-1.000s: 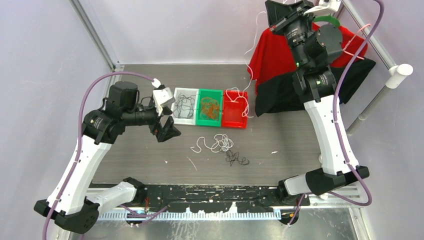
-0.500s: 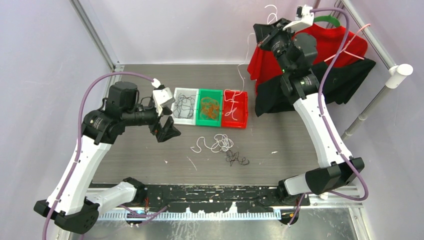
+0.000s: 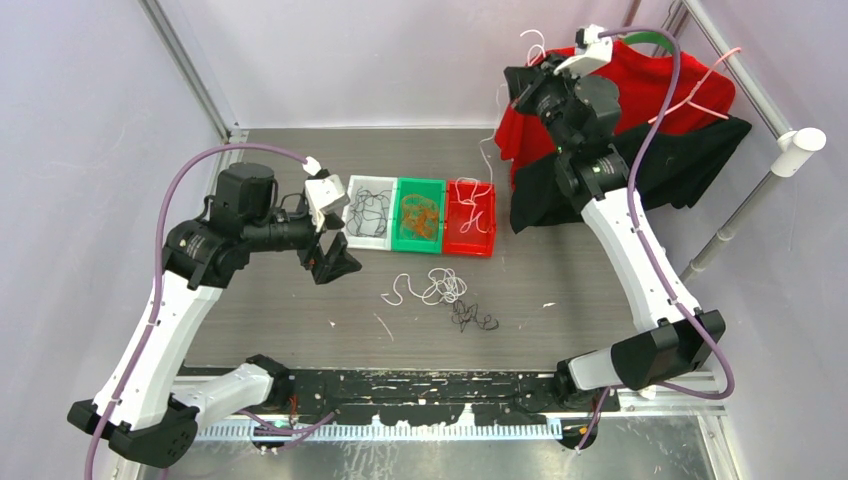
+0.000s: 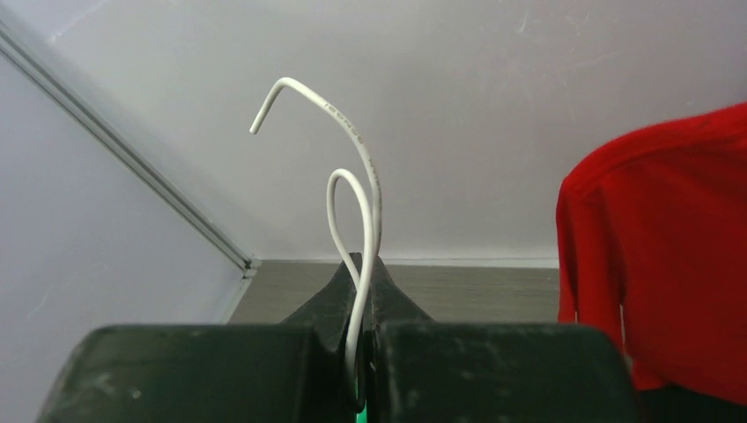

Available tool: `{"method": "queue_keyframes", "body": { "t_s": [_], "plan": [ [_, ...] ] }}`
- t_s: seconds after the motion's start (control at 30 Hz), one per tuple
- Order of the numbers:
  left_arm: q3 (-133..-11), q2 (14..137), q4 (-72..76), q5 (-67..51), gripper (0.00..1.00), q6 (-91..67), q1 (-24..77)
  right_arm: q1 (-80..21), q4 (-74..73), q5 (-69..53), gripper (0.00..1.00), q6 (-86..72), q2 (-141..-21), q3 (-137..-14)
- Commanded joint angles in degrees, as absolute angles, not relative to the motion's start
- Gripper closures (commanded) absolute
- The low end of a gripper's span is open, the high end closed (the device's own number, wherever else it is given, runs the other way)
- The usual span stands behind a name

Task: Untangle the cables
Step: Place the cable in the bin.

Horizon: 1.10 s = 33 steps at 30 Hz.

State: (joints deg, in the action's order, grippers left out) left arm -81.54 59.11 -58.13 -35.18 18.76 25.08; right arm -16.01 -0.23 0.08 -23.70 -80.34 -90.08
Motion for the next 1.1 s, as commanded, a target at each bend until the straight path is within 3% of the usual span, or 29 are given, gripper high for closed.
{"method": "queue_keyframes", "body": {
  "t_s": [0.0, 0.33, 1.07],
  "plan": [
    [-83.85, 58.97, -57.53, -36.04, 0.1, 20.12, 24.79, -16.0, -1.09, -2.88, 0.99, -23.36, -76.95, -86.29],
    [-84.26, 59.06, -57.39, -36.11, 0.1, 20.04, 24.81, -17.67, -1.73, -0.59, 0.99, -20.69, -75.94, -73.08],
    [-85.17, 59.17, -58.4, -35.37, 0.11, 20.62, 24.79, -23.6, -0.17, 5.12, 0.99, -16.46, -90.42, -64.99]
  ]
}}
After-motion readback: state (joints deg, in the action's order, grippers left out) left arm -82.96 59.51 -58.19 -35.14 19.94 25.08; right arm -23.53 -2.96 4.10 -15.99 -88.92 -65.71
